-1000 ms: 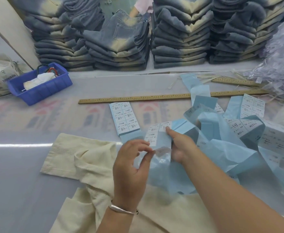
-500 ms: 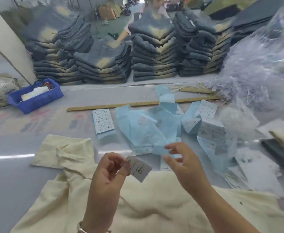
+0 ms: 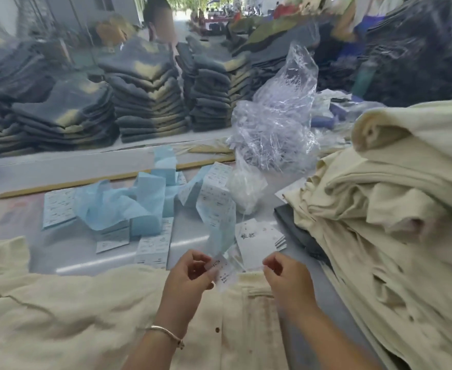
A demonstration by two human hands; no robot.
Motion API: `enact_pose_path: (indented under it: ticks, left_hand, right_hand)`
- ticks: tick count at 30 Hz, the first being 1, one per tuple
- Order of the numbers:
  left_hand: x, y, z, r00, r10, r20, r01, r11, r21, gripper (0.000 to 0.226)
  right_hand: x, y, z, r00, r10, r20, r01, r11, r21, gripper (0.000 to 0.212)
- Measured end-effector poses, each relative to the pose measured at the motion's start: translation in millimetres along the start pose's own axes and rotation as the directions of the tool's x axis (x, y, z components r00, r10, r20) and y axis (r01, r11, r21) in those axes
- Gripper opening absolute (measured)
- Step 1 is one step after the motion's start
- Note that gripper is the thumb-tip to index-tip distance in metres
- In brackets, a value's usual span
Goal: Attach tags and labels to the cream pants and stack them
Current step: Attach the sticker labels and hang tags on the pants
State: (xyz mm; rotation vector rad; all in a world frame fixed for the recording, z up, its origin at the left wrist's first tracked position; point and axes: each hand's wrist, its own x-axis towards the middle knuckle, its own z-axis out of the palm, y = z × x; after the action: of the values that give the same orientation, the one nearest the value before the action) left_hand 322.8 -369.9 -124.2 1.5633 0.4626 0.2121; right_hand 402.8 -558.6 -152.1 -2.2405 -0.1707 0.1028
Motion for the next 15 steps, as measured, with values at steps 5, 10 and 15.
enact_pose_path:
  ticks: [5, 10, 15]
  left_hand:
    - [-3.4, -2.5, 10.4, 0.998, -0.062, -0.017, 0.061, 0.998, -0.013, 0.038]
    - [-15.2, -2.5, -0.6, 0.993, -0.085, -0.076, 0.085, 0.996, -0.001, 0.039]
    - [-24.8, -4.6, -10.5, 0.992, -0.080, -0.092, 0.080, 0.997, -0.003, 0.037]
  right_hand:
    - [37.5, 11.0, 10.8, 0.995, 0.099, 0.032, -0.091, 0.978, -0.189, 0.025]
    - [62.7, -0.7, 44.0, 0.972, 0.233, -0.040, -0.225, 0.857, -0.464, 0.086]
    - [66.1, -0.7, 57.2, 0.973, 0.193, -0.130, -0.232, 0.841, -0.489, 0.075]
